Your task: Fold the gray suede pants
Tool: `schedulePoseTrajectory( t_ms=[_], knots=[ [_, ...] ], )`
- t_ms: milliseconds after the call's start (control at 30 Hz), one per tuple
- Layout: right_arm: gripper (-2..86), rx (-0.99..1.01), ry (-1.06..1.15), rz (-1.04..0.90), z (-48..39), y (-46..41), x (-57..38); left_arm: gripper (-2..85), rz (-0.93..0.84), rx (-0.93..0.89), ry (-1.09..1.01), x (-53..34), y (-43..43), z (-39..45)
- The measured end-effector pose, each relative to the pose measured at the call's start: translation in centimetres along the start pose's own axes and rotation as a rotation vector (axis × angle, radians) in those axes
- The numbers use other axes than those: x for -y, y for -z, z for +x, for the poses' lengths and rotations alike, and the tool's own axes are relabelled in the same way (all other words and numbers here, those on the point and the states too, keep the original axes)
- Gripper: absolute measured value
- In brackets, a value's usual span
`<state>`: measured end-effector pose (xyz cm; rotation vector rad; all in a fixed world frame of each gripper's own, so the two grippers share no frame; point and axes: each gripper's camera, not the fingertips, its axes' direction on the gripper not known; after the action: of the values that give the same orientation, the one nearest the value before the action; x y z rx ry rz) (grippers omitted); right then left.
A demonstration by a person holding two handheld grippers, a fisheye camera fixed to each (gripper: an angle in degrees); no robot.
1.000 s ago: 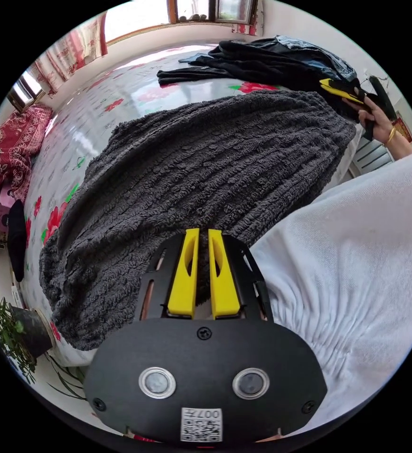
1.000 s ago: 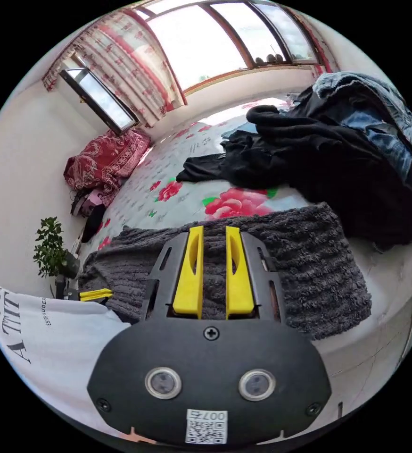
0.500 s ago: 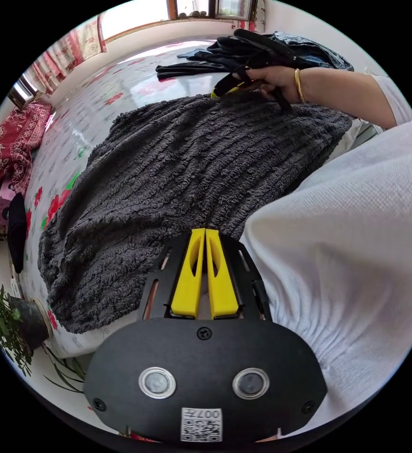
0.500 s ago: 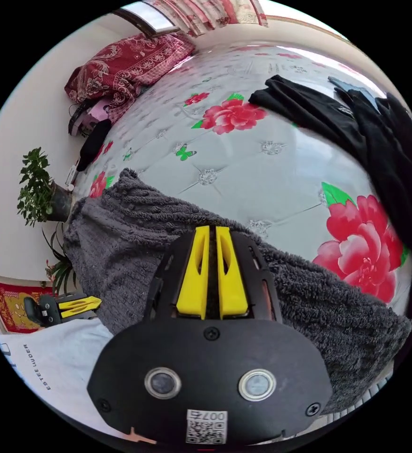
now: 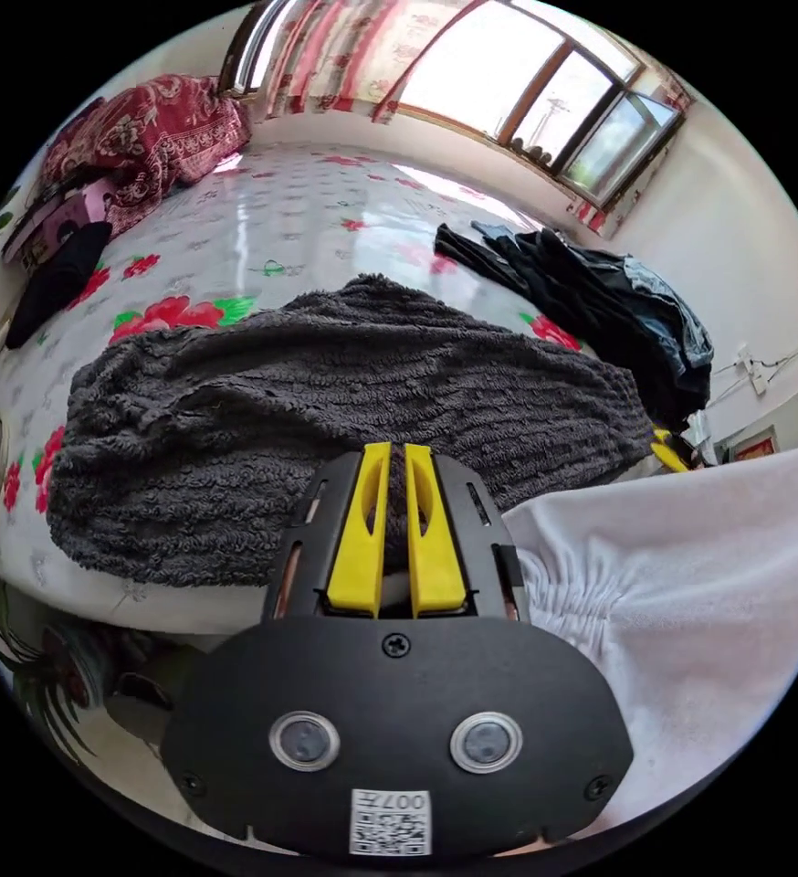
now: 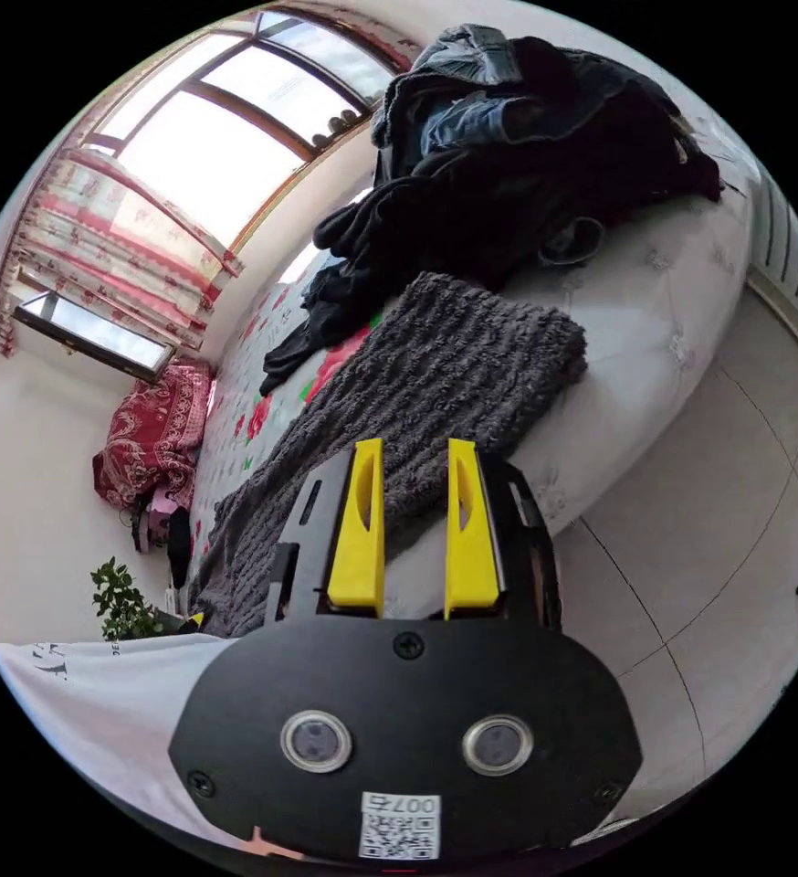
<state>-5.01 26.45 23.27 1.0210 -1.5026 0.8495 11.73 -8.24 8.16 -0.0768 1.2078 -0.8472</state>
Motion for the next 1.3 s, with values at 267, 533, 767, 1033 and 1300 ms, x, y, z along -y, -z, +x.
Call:
schedulePoseTrajectory(
  t_ms=[267,533,767,1033,1300],
  knots=[
    [9.8,0.070,-0.224,0.107,9.4,1.4,-0.2,5.2,0.134,-0.035,0.291,-2.4,3.4,-7.6],
    [1.9,0.117,-0.340,0.160,10.5,0.3,0.9,6.3,0.310,0.049,0.672,-10.0,9.3,-15.8],
    [0.4,0.259,0.343,0.121,-10.4,1.9,2.6,9.9,0.434,0.033,0.870,-15.2,12.3,-22.0],
    [3.1,0.395,1.164,-0.506,-32.3,-11.8,-20.7,15.6,0.431,-0.049,0.889,-14.8,11.1,-27.2],
    [6.3,0.207,1.225,-0.633,-28.9,-15.8,-28.0,10.5,0.450,-0.162,0.942,-15.3,9.7,-30.4]
  ],
)
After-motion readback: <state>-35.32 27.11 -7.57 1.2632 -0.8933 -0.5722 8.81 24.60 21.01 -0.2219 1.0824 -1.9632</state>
